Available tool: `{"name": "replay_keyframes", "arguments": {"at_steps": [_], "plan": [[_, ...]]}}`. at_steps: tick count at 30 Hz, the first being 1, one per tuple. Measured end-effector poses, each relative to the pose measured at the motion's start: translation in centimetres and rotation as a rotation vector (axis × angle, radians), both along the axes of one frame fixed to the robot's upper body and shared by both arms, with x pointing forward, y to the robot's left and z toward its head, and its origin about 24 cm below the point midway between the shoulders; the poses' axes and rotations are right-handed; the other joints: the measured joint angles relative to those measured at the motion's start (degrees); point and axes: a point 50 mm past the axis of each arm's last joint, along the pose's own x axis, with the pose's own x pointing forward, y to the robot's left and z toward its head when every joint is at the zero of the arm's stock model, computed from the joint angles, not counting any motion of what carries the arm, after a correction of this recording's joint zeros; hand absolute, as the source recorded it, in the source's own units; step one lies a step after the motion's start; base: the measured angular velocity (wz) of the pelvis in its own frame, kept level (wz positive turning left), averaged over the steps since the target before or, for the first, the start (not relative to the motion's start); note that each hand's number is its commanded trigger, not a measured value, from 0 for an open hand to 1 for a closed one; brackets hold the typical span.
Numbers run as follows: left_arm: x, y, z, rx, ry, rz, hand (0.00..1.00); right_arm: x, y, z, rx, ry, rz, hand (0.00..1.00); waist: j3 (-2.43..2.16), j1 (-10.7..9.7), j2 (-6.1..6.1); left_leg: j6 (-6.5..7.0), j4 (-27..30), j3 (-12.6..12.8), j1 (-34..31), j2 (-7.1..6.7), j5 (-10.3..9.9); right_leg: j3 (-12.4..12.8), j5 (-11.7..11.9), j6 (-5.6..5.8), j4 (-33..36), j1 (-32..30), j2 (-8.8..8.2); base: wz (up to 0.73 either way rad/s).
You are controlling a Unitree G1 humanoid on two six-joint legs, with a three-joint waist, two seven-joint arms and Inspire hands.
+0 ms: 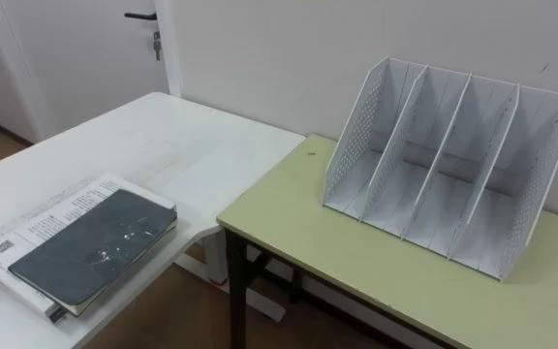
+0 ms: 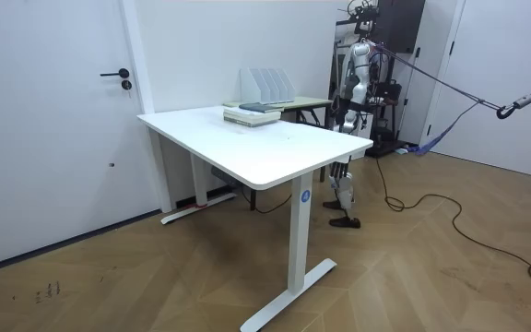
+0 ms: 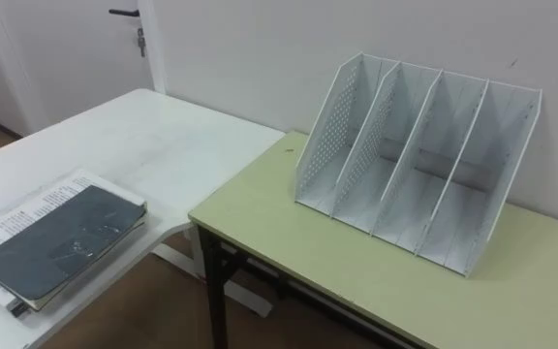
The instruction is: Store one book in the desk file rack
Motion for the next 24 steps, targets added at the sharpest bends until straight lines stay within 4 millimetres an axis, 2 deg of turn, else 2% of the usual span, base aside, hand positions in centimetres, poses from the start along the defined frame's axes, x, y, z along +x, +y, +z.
{"name": "replay_keyframes", "arguments": {"at_steps": [17,21,23,24], "plan": [[0.5,0.0,0.0,0.021,-0.020,-0.005,0.00,0.2,0.0,0.0,0.001,-0.015,0.004,0.00,0.02,-0.03,0.01,-0.01,0.12,-0.80,0.11,-0.11,0.00,-0.27,-0.31,-0.11,0.70,0.06,-0.10,0.00],[1.6,0.2,0.1,0.059,-0.062,-0.042,0.00,0.4,-0.1,0.0,-0.019,-0.040,0.003,0.00,0.10,-0.14,0.46,-0.01,0.07,-0.85,-0.01,-0.06,0.00,-0.31,-0.30,-0.12,0.66,0.00,-0.09,0.00],[2.8,0.4,0.4,0.093,-0.108,-0.092,0.00,0.6,-0.2,0.0,-0.021,-0.045,0.010,0.00,0.13,-0.14,0.71,-0.01,0.05,-0.84,-0.13,-0.07,0.00,-0.29,-0.30,-0.13,0.67,-0.09,-0.08,0.00],[4.0,0.5,0.7,0.116,-0.159,-0.119,0.00,0.9,-0.3,0.1,-0.024,-0.052,0.015,0.00,0.13,-0.18,0.86,-0.01,0.06,-0.84,-0.29,-0.08,0.00,-0.30,-0.30,-0.13,0.66,-0.13,-0.08,0.00]]}}
